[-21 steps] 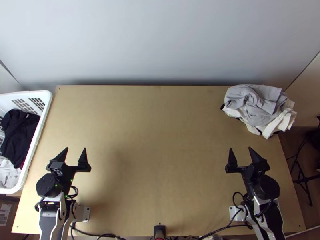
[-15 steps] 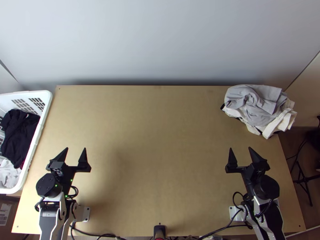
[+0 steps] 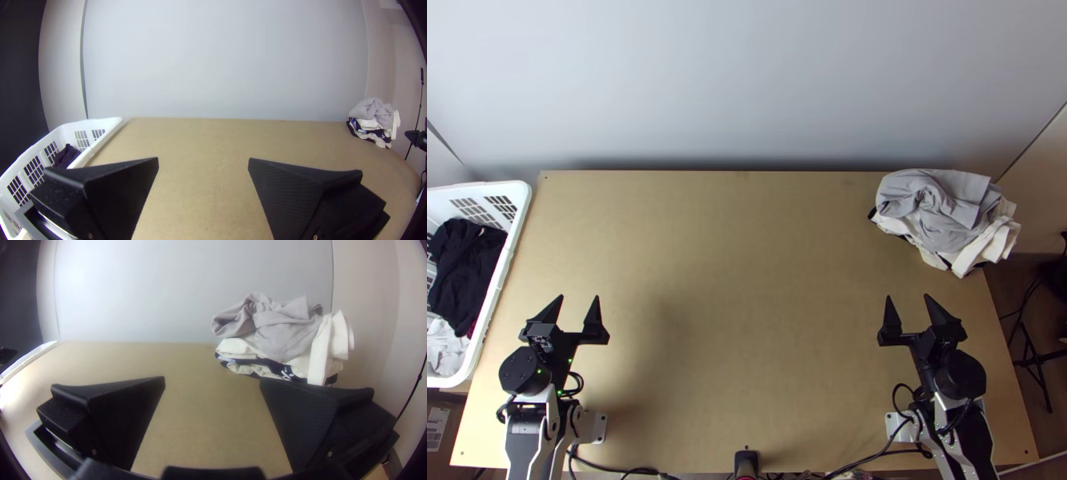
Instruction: Fold the t-shirt
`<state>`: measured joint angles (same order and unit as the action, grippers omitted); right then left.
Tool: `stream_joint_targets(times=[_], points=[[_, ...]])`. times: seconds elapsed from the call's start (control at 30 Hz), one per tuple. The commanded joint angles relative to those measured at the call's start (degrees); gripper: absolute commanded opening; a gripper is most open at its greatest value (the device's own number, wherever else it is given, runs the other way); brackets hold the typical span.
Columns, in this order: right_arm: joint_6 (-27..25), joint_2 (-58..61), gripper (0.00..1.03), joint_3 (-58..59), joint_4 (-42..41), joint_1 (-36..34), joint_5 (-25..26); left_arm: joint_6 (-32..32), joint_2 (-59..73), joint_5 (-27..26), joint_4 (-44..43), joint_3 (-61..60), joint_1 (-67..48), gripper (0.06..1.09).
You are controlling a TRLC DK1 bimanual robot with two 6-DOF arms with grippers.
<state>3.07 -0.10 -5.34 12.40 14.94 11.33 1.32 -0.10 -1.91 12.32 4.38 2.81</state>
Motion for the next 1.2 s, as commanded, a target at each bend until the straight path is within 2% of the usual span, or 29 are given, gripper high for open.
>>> stream_joint_targets(times=[0.0, 0.87, 1.0, 1.07, 1.13, 1.17], points=[[0.0, 0.0, 0.99, 0.0, 0.0, 0.0, 0.0, 0.1, 0.0, 0.0, 0.0, 0.0, 0.0, 1.04], [0.0, -0.1, 0.99, 0.0, -0.1, 0.5, 0.0, 1.1, 0.0, 0.0, 0.0, 0.0, -1.3, 1.04], [-0.2, 0.0, 0.99, -0.1, -3.4, -0.3, 0.2, 0.6, 0.0, 0.0, -0.1, 0.0, -1.9, 1.04], [-3.0, -0.1, 0.99, -0.4, -9.2, -3.1, 0.7, 0.4, -0.1, 0.0, -0.5, 0.1, -2.0, 1.04], [-11.4, 0.4, 0.98, -1.2, -13.8, -3.7, 0.7, 0.1, -0.1, 0.9, -1.9, 0.5, -1.8, 1.04], [-13.5, 0.5, 0.98, -2.0, -14.2, -2.6, 1.0, -0.6, -0.1, 2.7, -2.6, 1.0, -1.8, 1.04]])
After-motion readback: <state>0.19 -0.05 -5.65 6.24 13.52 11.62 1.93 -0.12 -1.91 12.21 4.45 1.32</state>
